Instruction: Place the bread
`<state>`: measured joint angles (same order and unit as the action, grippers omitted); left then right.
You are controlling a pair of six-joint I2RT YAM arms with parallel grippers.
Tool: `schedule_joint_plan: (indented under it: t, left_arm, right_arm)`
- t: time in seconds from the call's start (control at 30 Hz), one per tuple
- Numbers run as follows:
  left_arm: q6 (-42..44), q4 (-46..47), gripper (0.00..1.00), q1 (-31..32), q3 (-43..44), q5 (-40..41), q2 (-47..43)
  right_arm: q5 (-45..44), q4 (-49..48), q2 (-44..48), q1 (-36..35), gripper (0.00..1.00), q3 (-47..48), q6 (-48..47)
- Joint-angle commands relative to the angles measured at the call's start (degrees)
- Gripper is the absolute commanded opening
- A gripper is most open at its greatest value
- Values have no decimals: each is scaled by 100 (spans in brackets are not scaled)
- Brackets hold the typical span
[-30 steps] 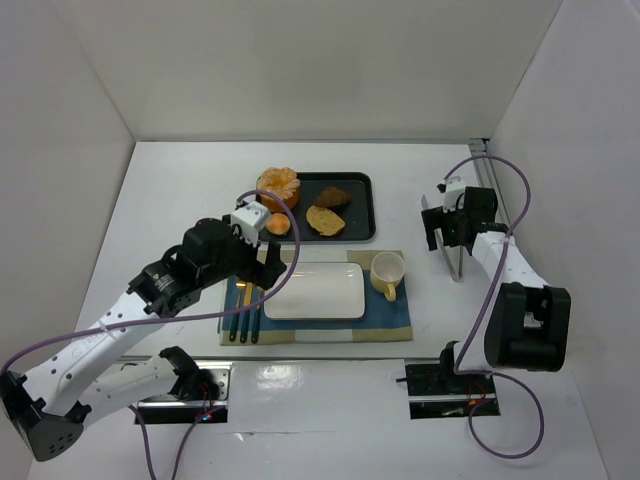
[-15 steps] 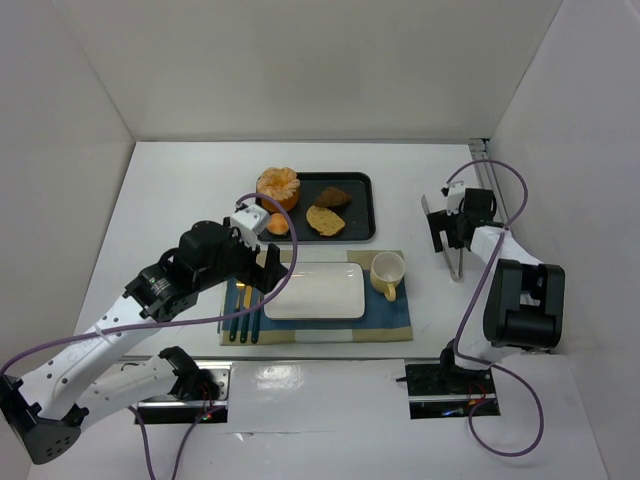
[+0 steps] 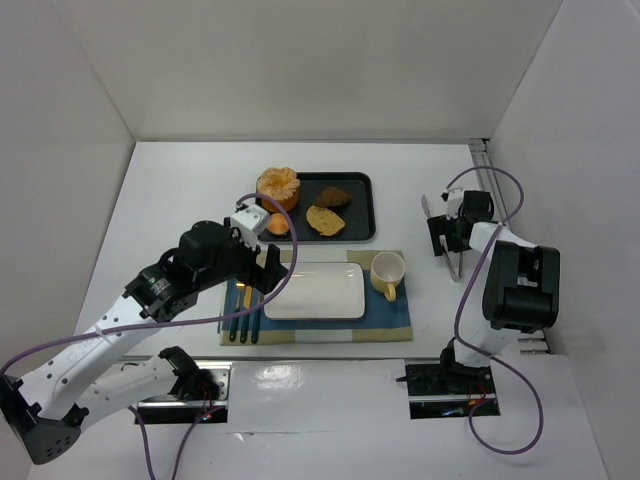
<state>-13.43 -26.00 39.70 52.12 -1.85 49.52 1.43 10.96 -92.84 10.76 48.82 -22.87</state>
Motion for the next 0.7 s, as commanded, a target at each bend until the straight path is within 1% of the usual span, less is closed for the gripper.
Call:
schedule_joint_plan:
  t: [0.0,0.2,0.4,0.53,0.67]
  left_arm:
    - [77,209,100,29,-9,-123,-91]
    - [77,209,100,29,-9,-71,-91]
    - [77,209,100,29,-9,-70,-91]
    - [77,209,100,29,-9,-70,-91]
    - [77,209,100,29,-9,-70,-91]
  right_arm:
    - [15,-147,-261,75,100,215,81]
    - [323,126,-551,136,100,479,134]
    - [726,503,-779,295,96,585,187]
    - [911,609,-832,365,96,585,187]
    - [1069,758,-885,487,93,638,187]
